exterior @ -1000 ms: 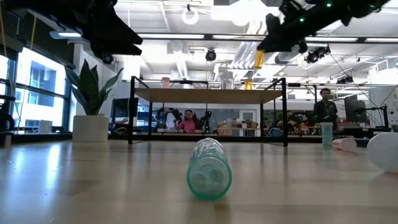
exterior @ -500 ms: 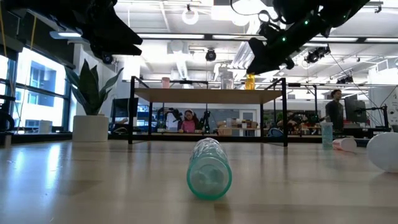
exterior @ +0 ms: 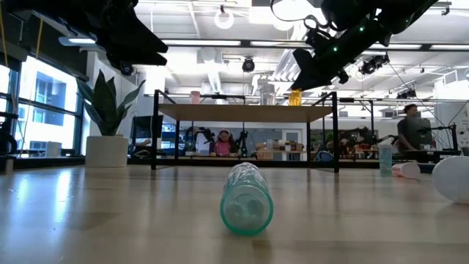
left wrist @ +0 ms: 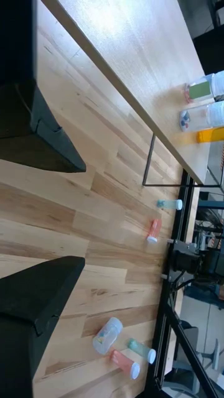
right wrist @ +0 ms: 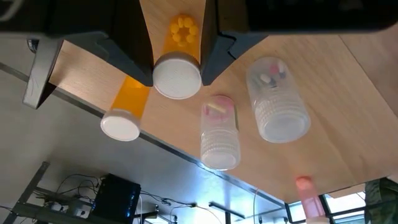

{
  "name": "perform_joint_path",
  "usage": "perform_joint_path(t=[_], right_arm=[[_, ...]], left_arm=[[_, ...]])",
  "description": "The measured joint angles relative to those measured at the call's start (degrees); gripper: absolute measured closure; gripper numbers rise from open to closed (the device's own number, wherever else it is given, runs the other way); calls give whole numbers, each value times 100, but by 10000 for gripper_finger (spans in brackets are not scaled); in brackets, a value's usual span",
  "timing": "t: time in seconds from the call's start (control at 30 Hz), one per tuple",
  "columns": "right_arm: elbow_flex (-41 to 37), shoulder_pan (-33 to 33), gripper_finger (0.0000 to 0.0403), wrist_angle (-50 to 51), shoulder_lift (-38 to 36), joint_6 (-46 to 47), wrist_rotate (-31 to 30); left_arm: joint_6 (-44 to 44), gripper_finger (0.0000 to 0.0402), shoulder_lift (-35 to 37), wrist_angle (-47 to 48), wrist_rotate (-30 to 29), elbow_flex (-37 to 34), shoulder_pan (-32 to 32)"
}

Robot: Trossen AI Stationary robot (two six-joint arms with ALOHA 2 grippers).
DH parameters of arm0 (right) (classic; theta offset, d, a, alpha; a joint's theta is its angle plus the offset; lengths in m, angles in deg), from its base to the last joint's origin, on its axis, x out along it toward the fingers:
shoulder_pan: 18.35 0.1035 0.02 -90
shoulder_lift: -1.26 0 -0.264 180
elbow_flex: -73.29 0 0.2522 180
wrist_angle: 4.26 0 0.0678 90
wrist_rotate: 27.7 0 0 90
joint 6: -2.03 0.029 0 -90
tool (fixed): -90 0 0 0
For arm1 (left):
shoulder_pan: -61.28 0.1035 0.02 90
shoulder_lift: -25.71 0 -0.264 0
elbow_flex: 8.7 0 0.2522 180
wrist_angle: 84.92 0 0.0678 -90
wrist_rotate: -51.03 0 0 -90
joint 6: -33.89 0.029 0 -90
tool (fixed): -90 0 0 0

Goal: Pick and place medicine bottles onto shelf by color
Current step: Put the top orange pill bottle aligned with the other orange pill bottle on the shelf

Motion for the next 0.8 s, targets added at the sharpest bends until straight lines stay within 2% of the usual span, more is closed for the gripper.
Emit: perform_joint_path(t=[0.6, 0.8], right_arm=[[-13, 0, 244, 82, 8, 33, -23], [-13, 0, 242, 61, -246, 26, 310]], left_arm=[[2, 179, 0, 0, 2, 0, 0], [2, 179, 0, 0, 2, 0, 0]])
